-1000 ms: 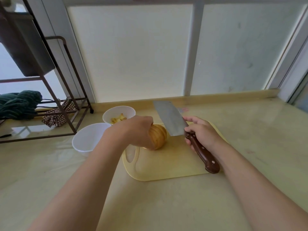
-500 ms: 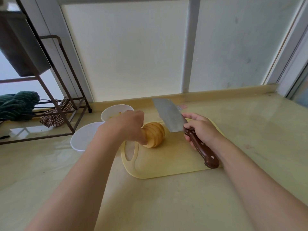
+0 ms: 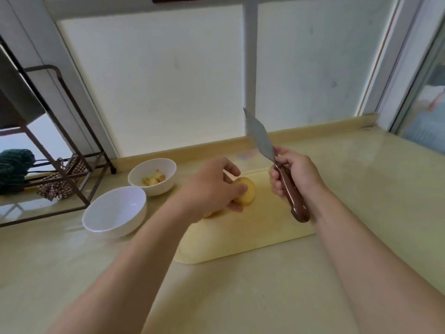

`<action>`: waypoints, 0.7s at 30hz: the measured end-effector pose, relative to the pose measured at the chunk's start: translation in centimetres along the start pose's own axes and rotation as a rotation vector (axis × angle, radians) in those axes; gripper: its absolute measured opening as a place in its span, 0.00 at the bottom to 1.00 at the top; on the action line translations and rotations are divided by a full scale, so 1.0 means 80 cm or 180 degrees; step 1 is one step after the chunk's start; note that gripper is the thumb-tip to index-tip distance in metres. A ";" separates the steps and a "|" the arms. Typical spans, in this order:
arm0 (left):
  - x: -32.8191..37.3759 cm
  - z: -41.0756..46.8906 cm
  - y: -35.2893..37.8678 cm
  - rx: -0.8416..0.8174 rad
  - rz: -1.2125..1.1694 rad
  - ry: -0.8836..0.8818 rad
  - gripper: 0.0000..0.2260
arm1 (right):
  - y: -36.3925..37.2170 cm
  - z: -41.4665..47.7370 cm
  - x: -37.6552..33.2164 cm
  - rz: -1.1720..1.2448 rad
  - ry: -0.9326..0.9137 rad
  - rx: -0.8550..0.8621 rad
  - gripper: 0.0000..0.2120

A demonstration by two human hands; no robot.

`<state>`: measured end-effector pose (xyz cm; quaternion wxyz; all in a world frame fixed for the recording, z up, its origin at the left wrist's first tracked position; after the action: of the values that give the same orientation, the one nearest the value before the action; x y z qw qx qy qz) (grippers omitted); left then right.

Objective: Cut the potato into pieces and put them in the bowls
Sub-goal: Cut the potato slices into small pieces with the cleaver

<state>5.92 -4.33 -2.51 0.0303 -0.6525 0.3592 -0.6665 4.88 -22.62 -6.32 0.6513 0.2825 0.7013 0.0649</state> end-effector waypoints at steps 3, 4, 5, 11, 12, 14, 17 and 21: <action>-0.016 0.006 0.048 -0.0008 -0.0512 -0.0142 0.09 | -0.011 0.001 -0.009 0.0296 -0.0097 0.0076 0.13; -0.021 0.008 0.058 -0.0039 -0.0608 -0.0218 0.09 | -0.013 0.001 -0.011 0.0324 -0.0129 0.0089 0.12; -0.024 0.009 0.064 -0.0077 -0.0592 -0.0276 0.09 | -0.016 0.002 -0.013 0.0331 -0.0159 0.0108 0.12; -0.014 0.009 0.056 0.0125 0.1768 0.0438 0.06 | -0.032 0.013 -0.012 0.0083 -0.0287 0.0388 0.20; -0.013 0.007 0.057 0.0112 0.1862 0.0496 0.07 | -0.033 0.014 -0.011 0.0040 -0.0289 0.0420 0.21; -0.013 0.007 0.059 0.0006 0.1872 0.0617 0.09 | -0.032 0.015 -0.010 -0.0032 -0.0304 0.0458 0.21; -0.015 0.010 0.066 -0.0165 0.2494 0.1067 0.11 | -0.030 0.013 -0.012 -0.0111 -0.0374 0.0495 0.20; -0.025 0.010 0.082 -0.0221 0.2727 0.1904 0.10 | -0.029 0.011 -0.014 -0.0388 -0.0466 0.0546 0.17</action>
<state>4.11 -8.48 -7.70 0.1747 -0.2288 0.6087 -0.7393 5.00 -25.34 -6.49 0.6769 0.2980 0.6707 -0.0558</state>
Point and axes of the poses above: each hand's wrist, its own z-axis towards the middle knuckle, its own y-axis out of the palm, x = y × z, the point moved 4 cm from there along z, towards the middle knuckle, and after that the axes turned 4 degrees about z, right-handed, at the moved point
